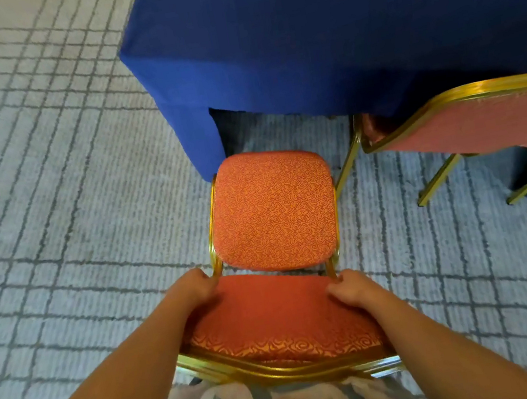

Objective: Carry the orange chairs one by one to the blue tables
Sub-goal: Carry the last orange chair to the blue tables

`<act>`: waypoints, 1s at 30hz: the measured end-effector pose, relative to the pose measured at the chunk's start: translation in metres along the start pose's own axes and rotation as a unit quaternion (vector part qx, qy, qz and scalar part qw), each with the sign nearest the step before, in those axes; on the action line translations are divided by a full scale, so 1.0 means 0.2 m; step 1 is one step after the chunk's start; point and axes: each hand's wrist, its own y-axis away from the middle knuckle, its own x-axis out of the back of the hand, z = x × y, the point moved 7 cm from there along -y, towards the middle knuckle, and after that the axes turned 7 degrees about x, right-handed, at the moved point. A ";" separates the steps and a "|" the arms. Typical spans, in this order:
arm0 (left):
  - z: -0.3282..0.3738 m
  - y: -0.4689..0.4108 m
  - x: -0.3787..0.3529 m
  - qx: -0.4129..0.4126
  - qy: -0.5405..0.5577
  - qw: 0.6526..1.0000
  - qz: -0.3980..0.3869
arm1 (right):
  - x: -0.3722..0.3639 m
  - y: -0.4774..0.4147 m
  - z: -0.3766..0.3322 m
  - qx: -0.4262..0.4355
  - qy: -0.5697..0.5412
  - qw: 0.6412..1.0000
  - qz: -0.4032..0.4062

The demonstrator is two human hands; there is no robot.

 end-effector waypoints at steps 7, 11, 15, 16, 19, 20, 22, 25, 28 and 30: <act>-0.09 -0.11 -0.09 0.055 -0.077 0.993 -0.063 | -0.03 -0.10 0.13 -0.054 0.013 0.998 -0.014; -0.13 -0.14 -0.13 0.078 -0.115 0.986 -0.095 | -0.06 -0.10 0.16 -0.087 0.022 0.995 -0.036; -0.14 -0.15 -0.15 0.091 -0.150 0.977 -0.124 | -0.07 -0.09 0.17 -0.116 0.016 0.991 -0.061; -0.13 -0.13 -0.14 0.099 -0.151 0.974 -0.135 | -0.08 -0.09 0.17 -0.125 0.011 0.990 -0.071; -0.14 -0.11 -0.14 0.114 -0.146 0.969 -0.165 | -0.10 -0.06 0.18 -0.138 -0.008 0.986 -0.092; -0.15 -0.11 -0.13 0.116 -0.149 0.966 -0.175 | -0.10 -0.06 0.17 -0.136 -0.016 0.986 -0.094; -0.16 -0.15 -0.13 0.107 -0.163 0.964 -0.182 | -0.11 -0.04 0.14 -0.129 -0.032 0.986 -0.102; -0.20 -0.28 -0.11 0.096 -0.170 0.966 -0.170 | -0.10 0.02 0.06 -0.120 -0.062 0.983 -0.123; -0.09 -0.14 0.04 0.096 -0.150 0.968 -0.177 | -0.01 0.07 -0.06 -0.105 -0.063 0.983 -0.137; -0.02 -0.08 0.13 0.095 -0.146 0.968 -0.181 | 0.07 0.08 -0.10 -0.102 -0.070 0.984 -0.127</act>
